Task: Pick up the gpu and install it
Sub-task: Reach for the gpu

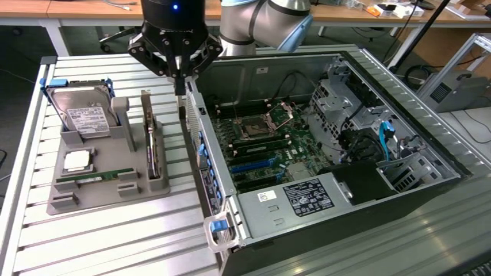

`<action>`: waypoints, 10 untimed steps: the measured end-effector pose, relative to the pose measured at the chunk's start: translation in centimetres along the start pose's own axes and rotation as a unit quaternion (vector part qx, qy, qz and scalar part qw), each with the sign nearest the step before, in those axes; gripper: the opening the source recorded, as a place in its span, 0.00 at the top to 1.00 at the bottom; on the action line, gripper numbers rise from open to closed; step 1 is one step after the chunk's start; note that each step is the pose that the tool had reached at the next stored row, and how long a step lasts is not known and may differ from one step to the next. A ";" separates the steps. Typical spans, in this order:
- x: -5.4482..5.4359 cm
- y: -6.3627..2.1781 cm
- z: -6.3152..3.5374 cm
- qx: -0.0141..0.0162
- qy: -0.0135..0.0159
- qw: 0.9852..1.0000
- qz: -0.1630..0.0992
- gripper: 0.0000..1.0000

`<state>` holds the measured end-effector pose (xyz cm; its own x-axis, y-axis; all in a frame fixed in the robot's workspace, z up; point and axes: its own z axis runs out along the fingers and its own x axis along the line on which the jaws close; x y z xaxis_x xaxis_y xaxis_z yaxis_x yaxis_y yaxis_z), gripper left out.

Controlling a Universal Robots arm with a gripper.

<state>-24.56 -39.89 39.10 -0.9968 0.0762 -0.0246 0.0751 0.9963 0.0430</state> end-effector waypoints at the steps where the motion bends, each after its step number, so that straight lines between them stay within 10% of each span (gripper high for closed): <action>1: 0.0 0.00 0.00 0.000 0.000 1.000 0.000 0.89; 10: 0.3 -0.02 0.04 0.000 0.000 1.000 0.000 0.89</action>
<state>-24.82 -39.89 39.05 -0.9968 0.0762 -0.0246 0.0751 0.9963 0.0427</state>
